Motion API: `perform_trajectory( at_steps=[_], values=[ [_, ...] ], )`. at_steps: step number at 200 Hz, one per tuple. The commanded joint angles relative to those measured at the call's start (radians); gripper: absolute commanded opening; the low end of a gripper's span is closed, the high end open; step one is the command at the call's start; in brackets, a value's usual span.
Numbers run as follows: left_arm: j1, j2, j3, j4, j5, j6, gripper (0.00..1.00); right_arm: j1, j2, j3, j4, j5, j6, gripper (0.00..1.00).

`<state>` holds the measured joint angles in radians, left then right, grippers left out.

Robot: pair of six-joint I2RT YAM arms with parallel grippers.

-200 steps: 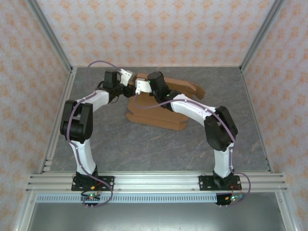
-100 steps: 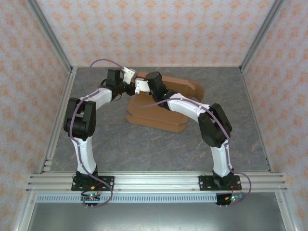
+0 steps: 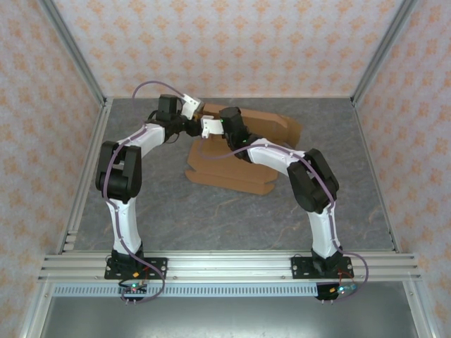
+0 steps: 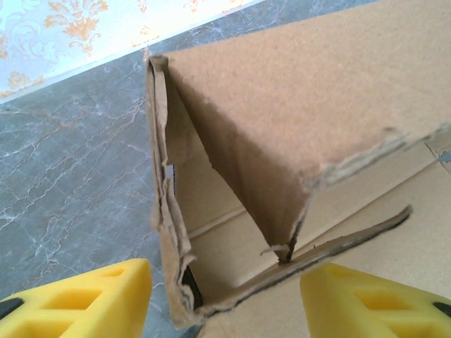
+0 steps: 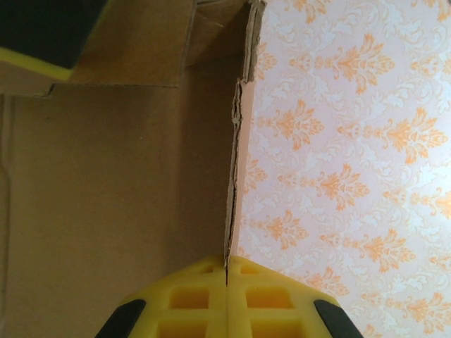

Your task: Fold the paper box

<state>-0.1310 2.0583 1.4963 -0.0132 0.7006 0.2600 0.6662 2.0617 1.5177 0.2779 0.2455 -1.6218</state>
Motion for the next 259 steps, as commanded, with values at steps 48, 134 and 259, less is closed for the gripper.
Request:
perform_trajectory(
  at_steps=[48, 134, 259],
  values=[
    [-0.008, 0.027, 0.046, 0.000, 0.039, -0.018, 0.59, -0.017, 0.056, -0.012, 0.052, -0.063, -0.038, 0.00],
    [-0.021, 0.037, 0.059, -0.002, -0.008, -0.045, 0.56, -0.035, 0.066, 0.004, 0.037, -0.130, 0.018, 0.00],
    [-0.060, 0.035, -0.071, 0.305, -0.249, -0.249, 0.49, -0.052, 0.091, 0.075, -0.030, -0.168, 0.077, 0.00]
  ],
)
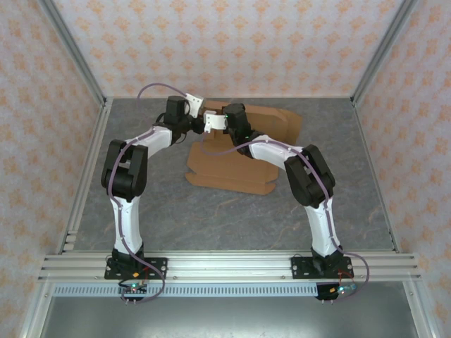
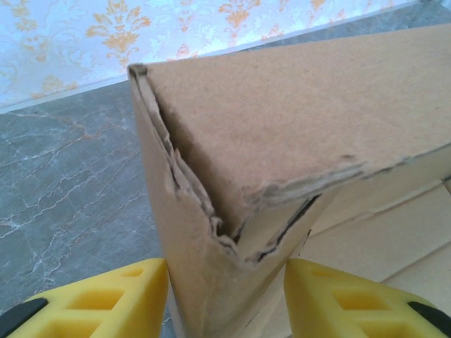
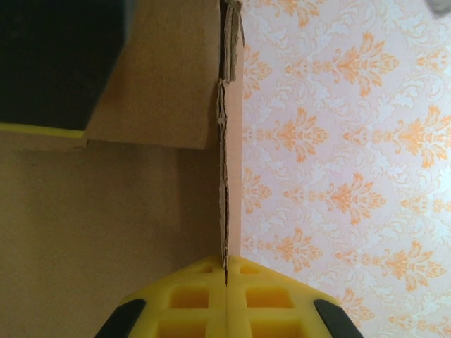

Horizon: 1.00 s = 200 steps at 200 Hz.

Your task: Fold the paper box

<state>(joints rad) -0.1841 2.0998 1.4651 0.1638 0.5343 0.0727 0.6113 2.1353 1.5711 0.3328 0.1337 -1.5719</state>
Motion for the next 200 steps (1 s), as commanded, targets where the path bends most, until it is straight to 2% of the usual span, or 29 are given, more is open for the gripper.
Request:
perform_trajectory(
  at_steps=[1, 22, 48, 87, 103, 136, 169, 200],
  values=[
    [-0.007, -0.005, -0.040, 0.131, -0.084, -0.063, 0.49, 0.002, 0.017, 0.023, -0.085, -0.057, 0.027, 0.00],
    [-0.013, -0.001, -0.057, 0.175, -0.102, -0.073, 0.48, 0.003, 0.017, 0.030, -0.098, -0.057, 0.030, 0.00],
    [-0.014, -0.010, -0.092, 0.238, -0.111, -0.079, 0.42, 0.004, 0.016, 0.042, -0.123, -0.062, 0.037, 0.00],
    [-0.015, 0.024, -0.057, 0.215, -0.093, -0.076, 0.28, 0.003, 0.003, 0.069, -0.193, -0.086, 0.076, 0.00],
    [-0.019, 0.030, -0.066, 0.236, -0.103, -0.087, 0.27, 0.003, 0.003, 0.074, -0.212, -0.088, 0.075, 0.00],
    [-0.043, 0.025, -0.095, 0.285, -0.193, -0.105, 0.19, 0.003, -0.001, 0.087, -0.250, -0.098, 0.083, 0.00],
    [-0.070, 0.024, -0.114, 0.306, -0.269, -0.098, 0.17, 0.003, -0.010, 0.087, -0.264, -0.097, 0.087, 0.00],
    [-0.081, 0.039, -0.087, 0.276, -0.283, -0.091, 0.27, 0.003, -0.017, 0.091, -0.276, -0.097, 0.089, 0.00]
  ],
)
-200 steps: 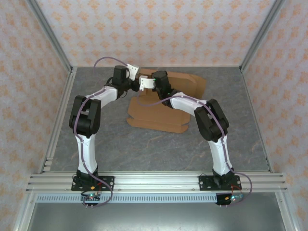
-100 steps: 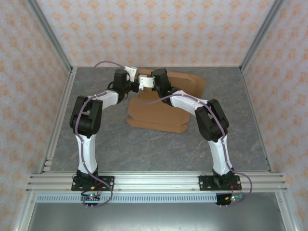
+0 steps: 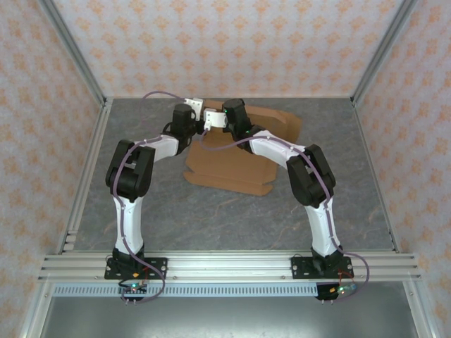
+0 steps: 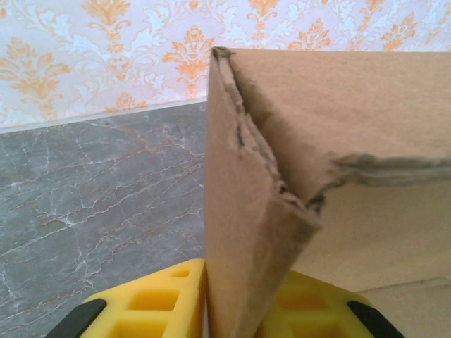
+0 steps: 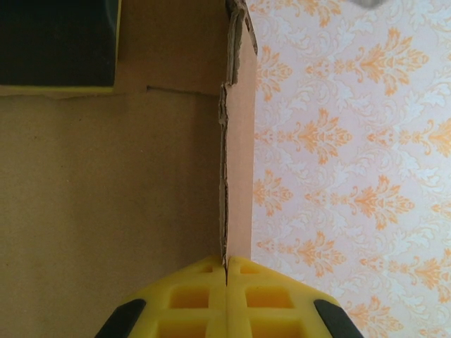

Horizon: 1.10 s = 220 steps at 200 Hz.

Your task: Fold the paper box

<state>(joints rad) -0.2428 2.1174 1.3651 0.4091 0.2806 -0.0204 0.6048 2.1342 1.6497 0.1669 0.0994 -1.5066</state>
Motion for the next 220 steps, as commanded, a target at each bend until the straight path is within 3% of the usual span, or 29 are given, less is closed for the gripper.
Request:
perform_trajectory(
  at_steps=[1, 41, 103, 136, 180, 220],
  values=[
    [-0.022, 0.022, 0.014, 0.029, -0.030, 0.002, 0.27, 0.009, -0.016, 0.013, -0.110, -0.063, 0.023, 0.00],
    [-0.022, 0.027, 0.040, -0.022, -0.038, -0.013, 0.27, 0.007, -0.014, 0.028, -0.124, -0.067, 0.025, 0.00],
    [-0.022, 0.014, 0.024, -0.035, -0.113, -0.050, 0.10, 0.009, -0.037, 0.051, -0.212, -0.087, 0.057, 0.00],
    [-0.025, -0.017, -0.025, -0.007, -0.147, -0.085, 0.08, 0.009, -0.072, 0.068, -0.313, -0.090, 0.092, 0.00],
    [-0.034, -0.091, -0.122, 0.014, -0.121, -0.102, 0.03, 0.009, -0.112, 0.129, -0.479, -0.123, 0.186, 0.00],
    [-0.033, -0.124, -0.124, -0.099, -0.038, -0.113, 0.00, 0.009, -0.114, 0.109, -0.452, -0.087, 0.183, 0.06]
  ],
)
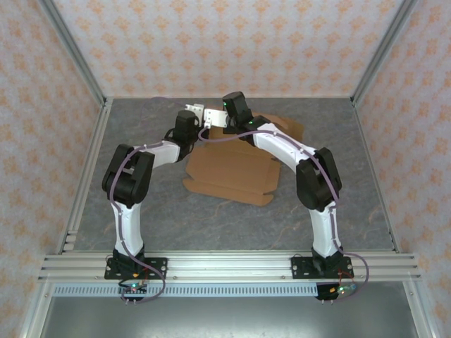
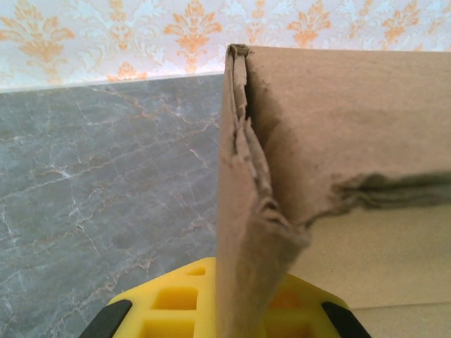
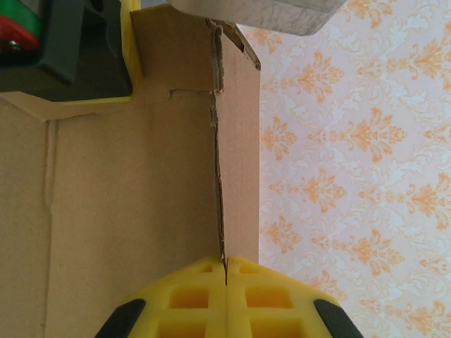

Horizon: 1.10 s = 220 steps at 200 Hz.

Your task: Fold the paper box

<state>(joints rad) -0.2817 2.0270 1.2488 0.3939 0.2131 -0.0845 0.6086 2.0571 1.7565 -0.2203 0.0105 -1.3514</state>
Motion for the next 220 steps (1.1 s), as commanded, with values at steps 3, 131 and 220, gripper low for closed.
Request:
perform_trajectory(
  at_steps=[3, 131, 220],
  values=[
    [0.004, -0.035, -0.007, -0.090, 0.032, -0.048, 0.00, 0.006, -0.036, -0.002, -0.059, 0.006, 0.024, 0.07],
    [0.042, -0.095, 0.050, -0.341, 0.071, 0.028, 0.00, -0.017, -0.071, -0.160, 0.125, 0.127, -0.071, 0.37],
    [0.053, -0.082, 0.066, -0.373, 0.032, 0.082, 0.01, -0.020, -0.052, -0.170, 0.185, 0.140, -0.145, 0.07]
  ],
)
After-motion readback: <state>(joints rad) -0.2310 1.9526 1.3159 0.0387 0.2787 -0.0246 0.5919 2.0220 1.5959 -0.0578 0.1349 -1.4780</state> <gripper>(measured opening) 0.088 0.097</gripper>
